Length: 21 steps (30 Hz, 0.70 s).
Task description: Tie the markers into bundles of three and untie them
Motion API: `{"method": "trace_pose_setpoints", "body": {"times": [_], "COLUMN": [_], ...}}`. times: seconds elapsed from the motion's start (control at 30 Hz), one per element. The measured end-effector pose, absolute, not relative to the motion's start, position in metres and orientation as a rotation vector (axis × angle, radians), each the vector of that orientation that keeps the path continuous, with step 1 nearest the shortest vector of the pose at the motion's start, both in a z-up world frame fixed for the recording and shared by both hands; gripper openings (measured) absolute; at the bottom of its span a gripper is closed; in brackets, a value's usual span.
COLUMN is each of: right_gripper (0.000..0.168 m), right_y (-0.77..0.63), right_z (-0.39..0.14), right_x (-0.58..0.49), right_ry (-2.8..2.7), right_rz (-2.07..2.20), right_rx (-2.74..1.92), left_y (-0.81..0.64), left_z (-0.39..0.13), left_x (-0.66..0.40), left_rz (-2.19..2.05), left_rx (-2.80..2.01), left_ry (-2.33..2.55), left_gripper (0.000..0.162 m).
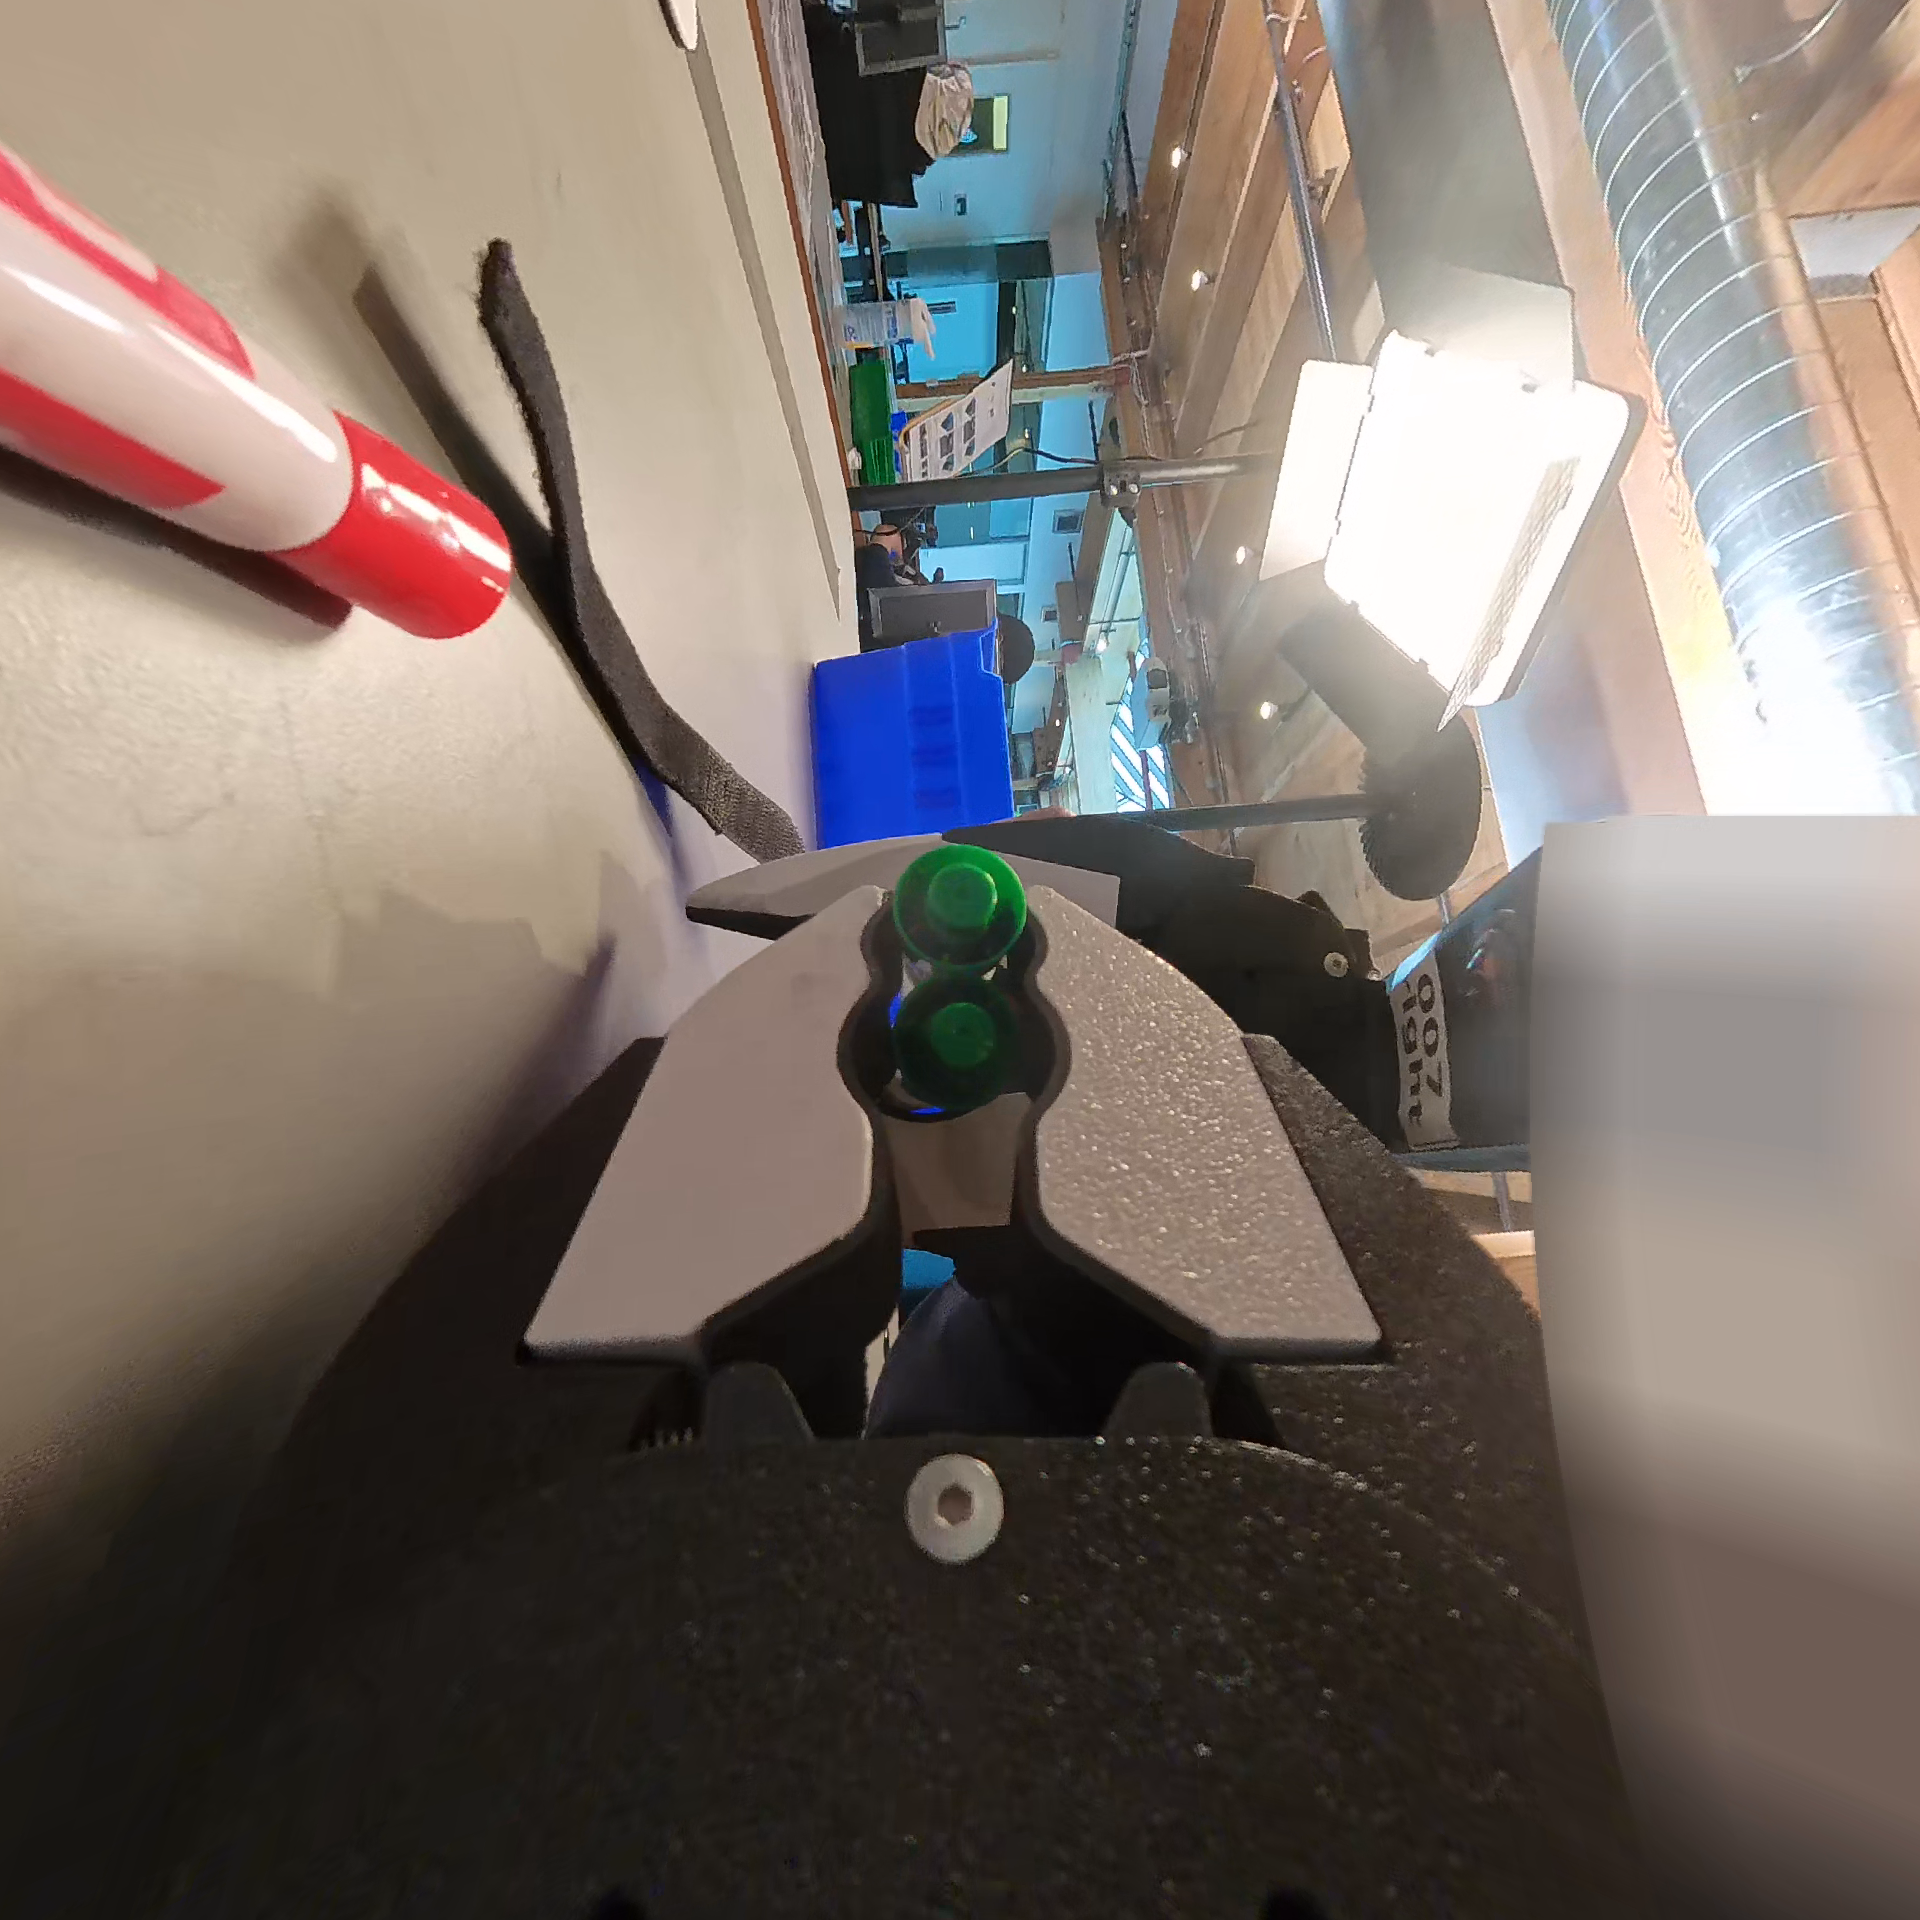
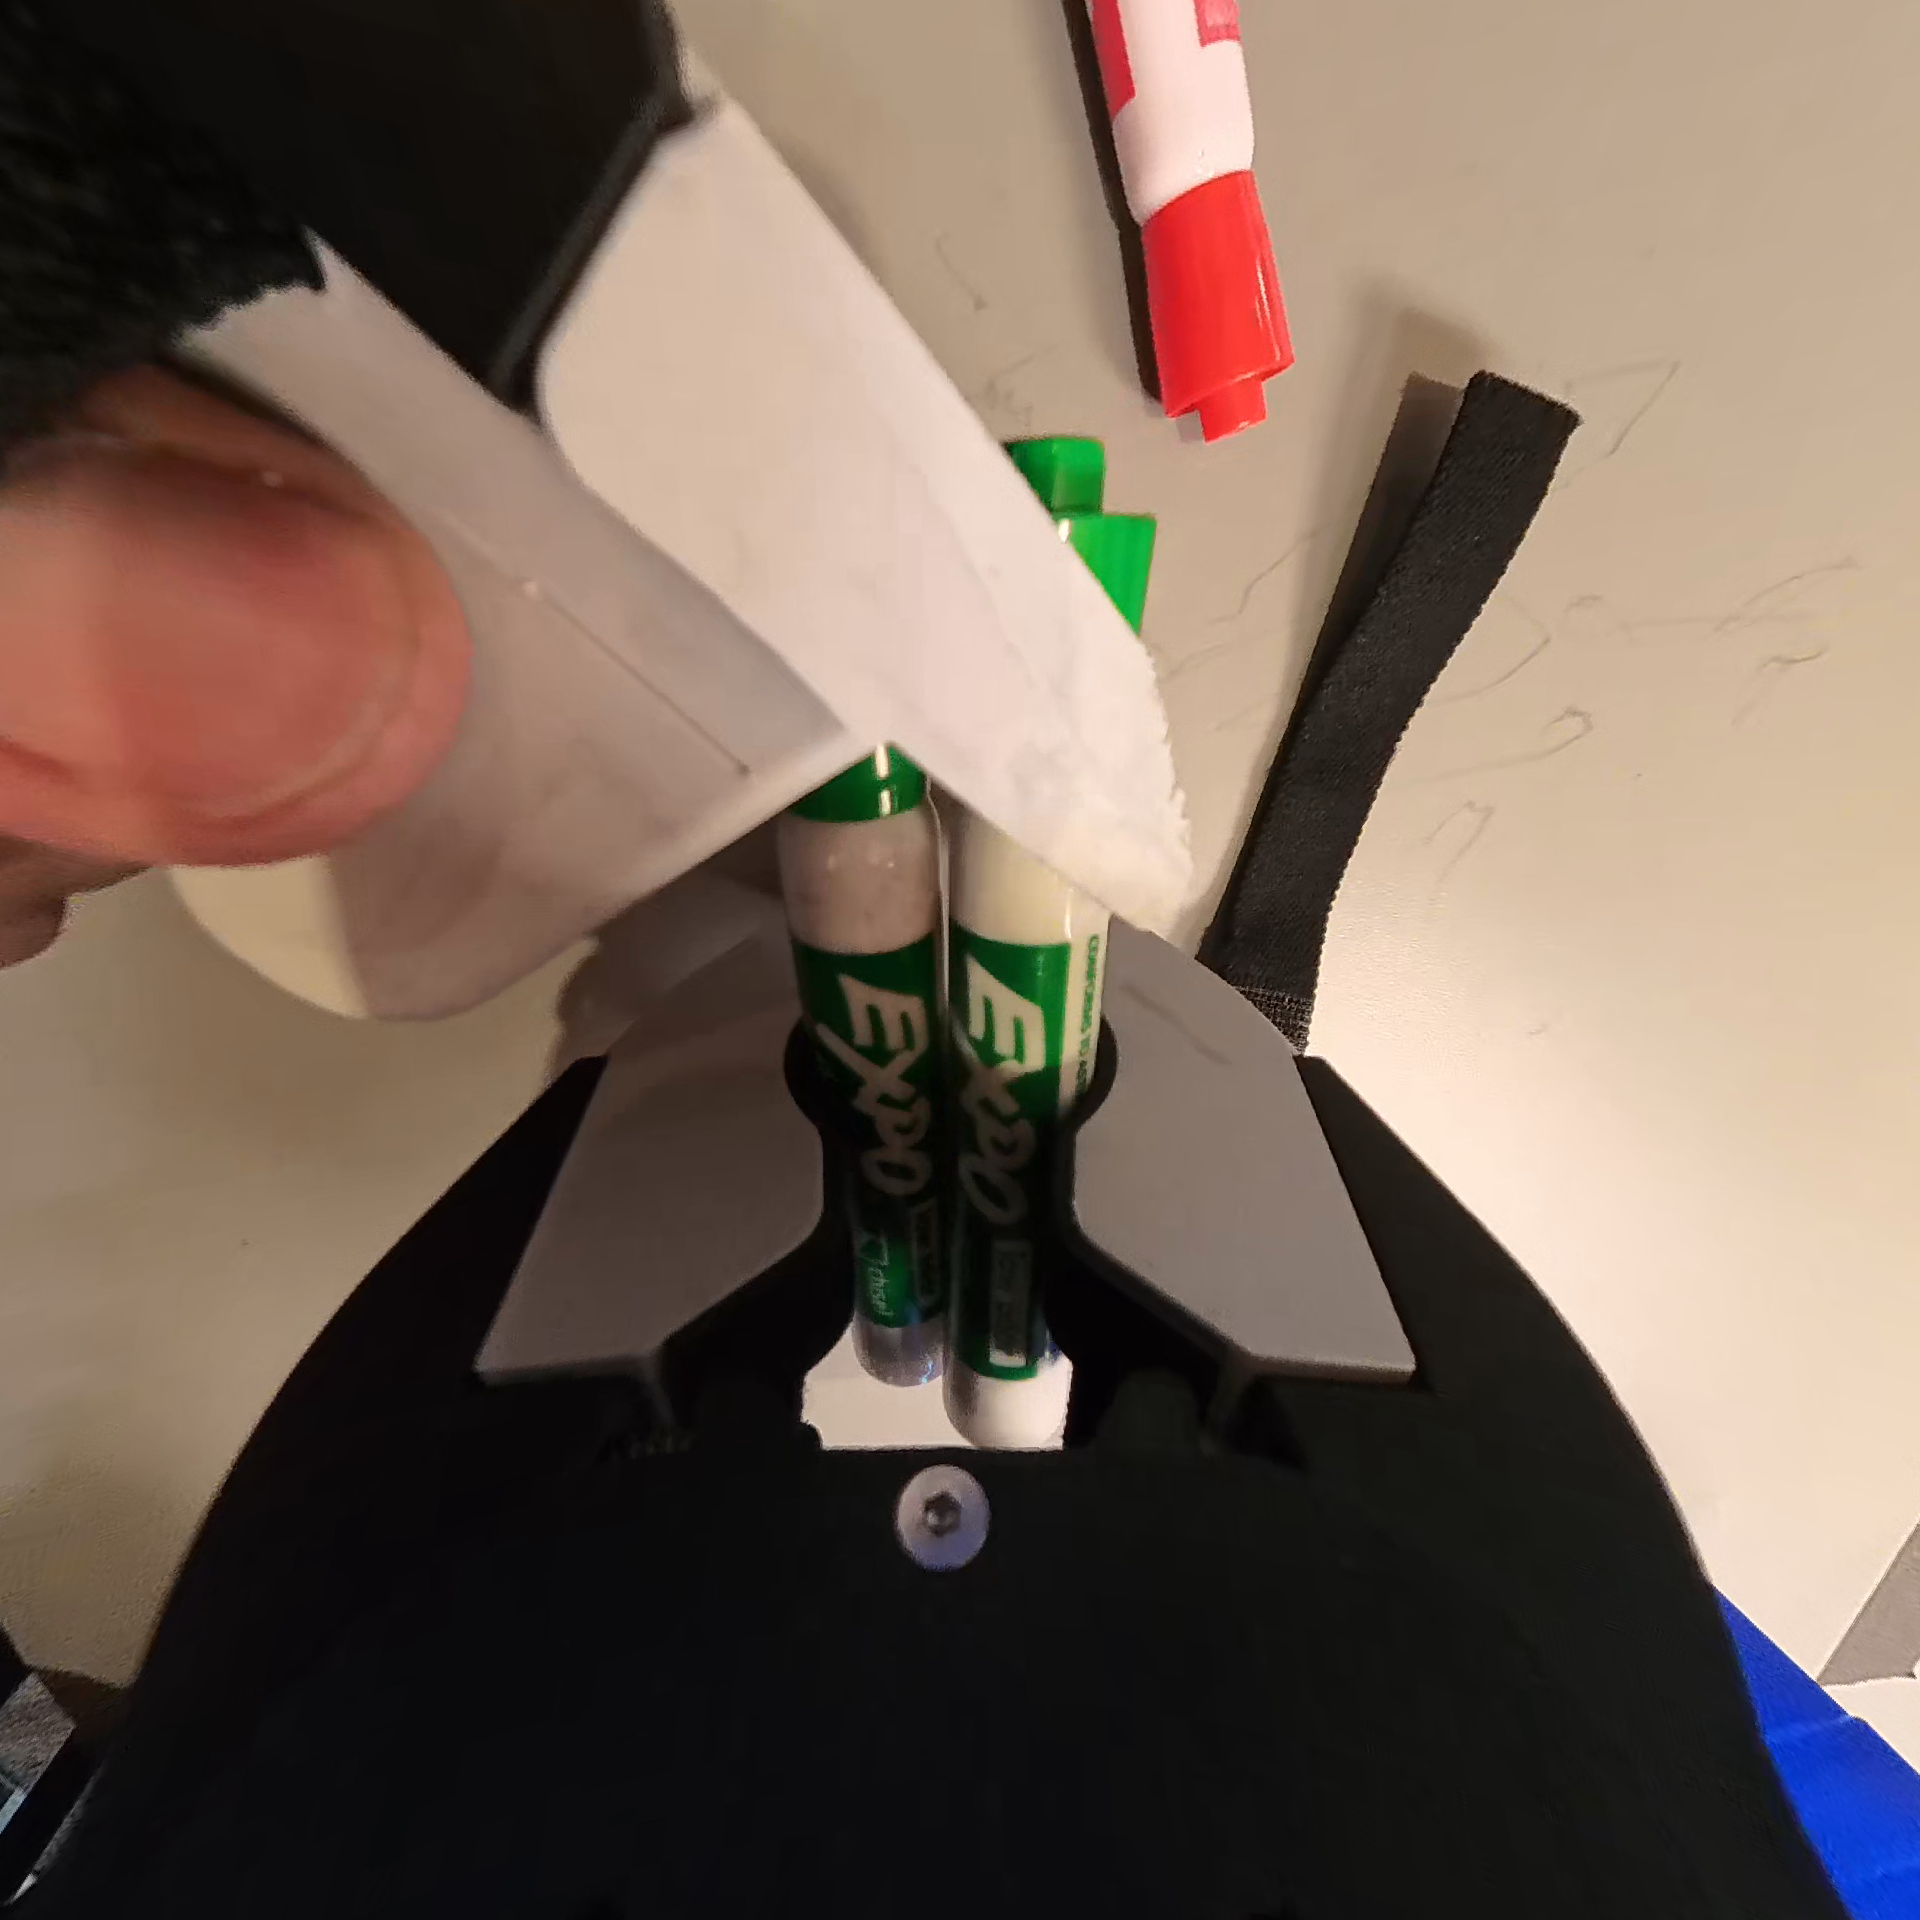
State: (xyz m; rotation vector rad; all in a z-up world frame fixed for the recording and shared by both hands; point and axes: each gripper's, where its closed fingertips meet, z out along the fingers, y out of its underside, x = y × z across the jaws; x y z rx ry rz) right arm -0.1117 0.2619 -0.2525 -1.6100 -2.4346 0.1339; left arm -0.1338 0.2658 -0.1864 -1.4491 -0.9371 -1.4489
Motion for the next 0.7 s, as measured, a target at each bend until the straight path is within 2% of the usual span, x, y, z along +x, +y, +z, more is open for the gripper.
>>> {"method": "trace_pose_setpoints", "body": {"times": [0.53,0.7], "right_gripper": [0.041,0.04], "right_y": [0.26,0.259], "right_z": [-0.253,-0.246], "right_x": [-0.111,-0.111], "right_ry": [-2.444,-2.437], "right_rz": [0.119,0.127], "right_rx": [-1.604,-1.592], "left_y": [0.264,0.251], "left_z": [-0.187,-0.174], "left_x": [-0.13,-0.141], "left_rz": [-1.477,-1.338], "left_rx": [-1.521,-1.557], "left_ry": [-0.92,-0.73], "left_gripper": [0.022,0.051]}}
